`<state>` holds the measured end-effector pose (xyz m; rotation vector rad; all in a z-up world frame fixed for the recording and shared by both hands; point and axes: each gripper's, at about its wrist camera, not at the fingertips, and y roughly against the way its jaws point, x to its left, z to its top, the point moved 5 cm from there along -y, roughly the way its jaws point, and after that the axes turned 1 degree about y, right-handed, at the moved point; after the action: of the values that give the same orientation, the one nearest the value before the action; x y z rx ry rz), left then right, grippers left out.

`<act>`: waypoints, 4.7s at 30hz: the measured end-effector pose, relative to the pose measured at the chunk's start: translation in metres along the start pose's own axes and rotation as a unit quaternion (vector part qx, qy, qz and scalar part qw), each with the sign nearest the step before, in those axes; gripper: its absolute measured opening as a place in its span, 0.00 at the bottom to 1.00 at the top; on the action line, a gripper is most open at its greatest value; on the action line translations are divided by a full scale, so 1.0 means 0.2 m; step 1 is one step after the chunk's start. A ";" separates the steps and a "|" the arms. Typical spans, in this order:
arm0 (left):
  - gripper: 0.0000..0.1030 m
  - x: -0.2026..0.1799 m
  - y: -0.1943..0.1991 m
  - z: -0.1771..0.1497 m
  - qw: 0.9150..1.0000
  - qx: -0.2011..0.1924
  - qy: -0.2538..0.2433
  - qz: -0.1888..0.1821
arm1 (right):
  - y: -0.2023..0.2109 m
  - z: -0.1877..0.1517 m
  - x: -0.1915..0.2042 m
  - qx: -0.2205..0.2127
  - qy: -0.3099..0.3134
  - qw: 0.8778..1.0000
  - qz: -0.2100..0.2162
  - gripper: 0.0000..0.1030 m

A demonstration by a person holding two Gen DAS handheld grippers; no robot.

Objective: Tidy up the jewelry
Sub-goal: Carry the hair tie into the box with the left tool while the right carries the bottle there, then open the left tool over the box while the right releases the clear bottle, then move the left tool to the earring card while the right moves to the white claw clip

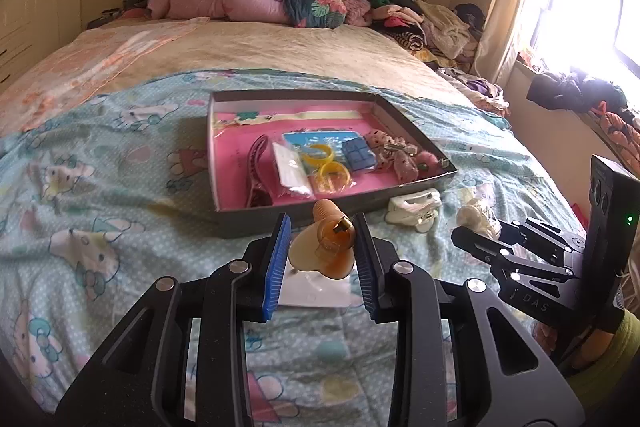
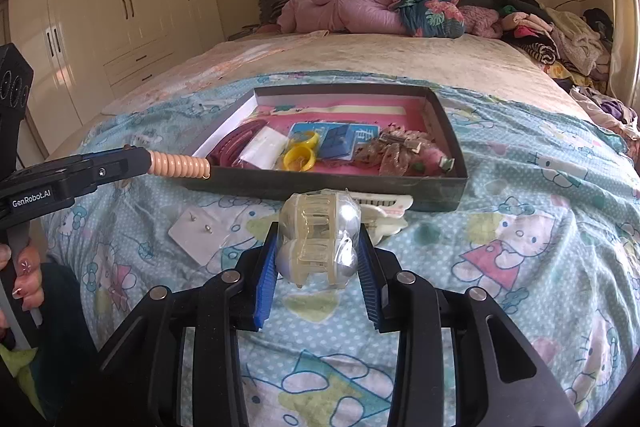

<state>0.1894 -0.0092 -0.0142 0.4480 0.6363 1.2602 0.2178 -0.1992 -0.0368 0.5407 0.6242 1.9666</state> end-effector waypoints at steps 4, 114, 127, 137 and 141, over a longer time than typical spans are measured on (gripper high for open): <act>0.23 -0.06 -0.04 0.04 1.000 -0.001 -0.011 -0.007 | 0.01 0.02 -0.04 -0.006 -0.003 1.000 -0.006 0.33; 0.89 0.02 -0.36 0.17 0.998 -0.013 -0.034 0.045 | -0.10 0.22 -0.26 -0.024 -0.003 0.999 -0.033 0.82; 0.89 0.00 -0.22 0.01 0.998 -0.002 -0.040 0.042 | -0.04 0.13 -0.21 -0.015 0.002 0.999 -0.028 0.83; 0.89 0.02 -0.22 -0.18 0.998 0.039 -0.039 0.036 | -0.08 0.04 -0.13 0.007 0.019 1.000 -0.015 0.83; 0.89 0.01 -0.23 -0.23 0.997 0.049 -0.044 0.035 | -0.11 0.01 -0.10 0.015 0.026 1.000 -0.008 0.83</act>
<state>0.1933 -0.0204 -0.0785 0.6085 0.6138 1.2717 0.2426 -0.2070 -0.0507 0.5026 0.6889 1.9633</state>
